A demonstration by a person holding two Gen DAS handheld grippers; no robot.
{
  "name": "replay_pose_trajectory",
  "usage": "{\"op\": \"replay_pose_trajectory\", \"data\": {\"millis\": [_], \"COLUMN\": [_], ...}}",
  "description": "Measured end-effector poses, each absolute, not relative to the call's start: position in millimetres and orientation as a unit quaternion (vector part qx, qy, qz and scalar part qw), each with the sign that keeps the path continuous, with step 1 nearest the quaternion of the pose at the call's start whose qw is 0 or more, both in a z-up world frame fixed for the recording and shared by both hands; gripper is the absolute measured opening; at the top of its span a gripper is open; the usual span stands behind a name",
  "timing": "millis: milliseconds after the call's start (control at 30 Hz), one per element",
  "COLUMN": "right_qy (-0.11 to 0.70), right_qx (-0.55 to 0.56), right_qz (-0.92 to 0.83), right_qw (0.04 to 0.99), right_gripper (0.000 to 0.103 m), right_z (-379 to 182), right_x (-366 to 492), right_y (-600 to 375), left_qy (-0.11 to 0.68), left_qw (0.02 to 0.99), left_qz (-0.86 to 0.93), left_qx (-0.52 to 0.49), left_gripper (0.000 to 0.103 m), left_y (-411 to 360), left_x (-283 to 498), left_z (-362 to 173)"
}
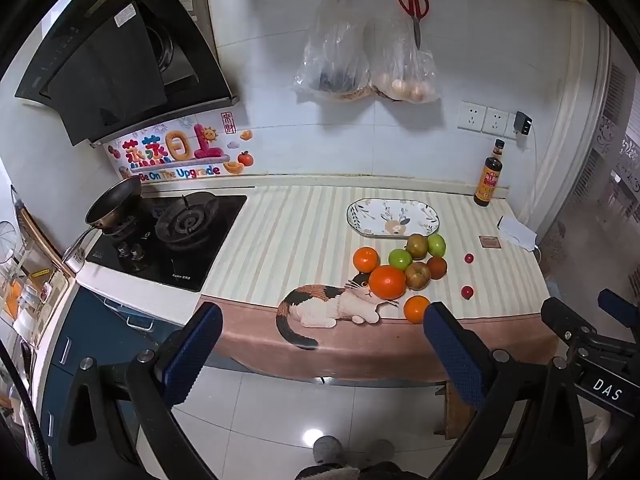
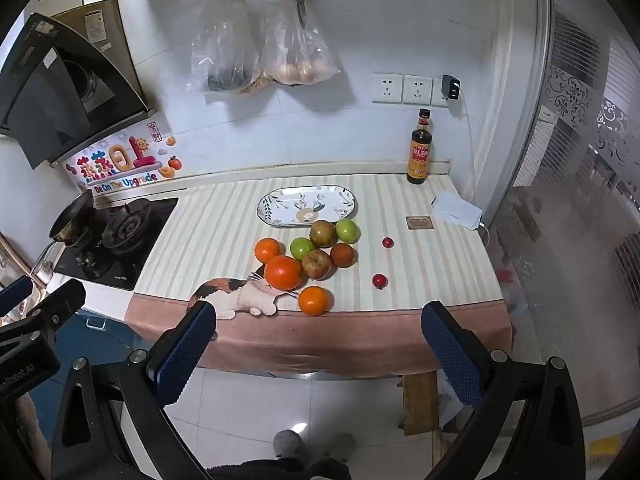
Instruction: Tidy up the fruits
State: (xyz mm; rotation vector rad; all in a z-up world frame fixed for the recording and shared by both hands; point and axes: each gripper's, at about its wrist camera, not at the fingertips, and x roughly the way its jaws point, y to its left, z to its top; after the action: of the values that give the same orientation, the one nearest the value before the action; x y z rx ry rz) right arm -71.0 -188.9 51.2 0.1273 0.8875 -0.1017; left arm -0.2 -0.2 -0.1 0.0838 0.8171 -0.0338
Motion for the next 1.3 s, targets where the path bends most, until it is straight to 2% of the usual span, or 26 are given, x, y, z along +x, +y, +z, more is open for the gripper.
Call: {"op": "replay_pose_trajectory", "data": {"millis": [1300], "right_qy": [0.430], "right_qx": [0.059], "right_qz": [-0.048], "right_qw": [0.899], "right_gripper": [0.103], "right_z": [49], "right_x": [-69], "right_y": [-179], "left_qy": [0.396], "left_qw": [0.917], "left_qz": [-0.019], "left_qx": [0.050], "left_gripper": [0.103], "left_y": [1], "left_x": [-1], "left_z": [-2]}}
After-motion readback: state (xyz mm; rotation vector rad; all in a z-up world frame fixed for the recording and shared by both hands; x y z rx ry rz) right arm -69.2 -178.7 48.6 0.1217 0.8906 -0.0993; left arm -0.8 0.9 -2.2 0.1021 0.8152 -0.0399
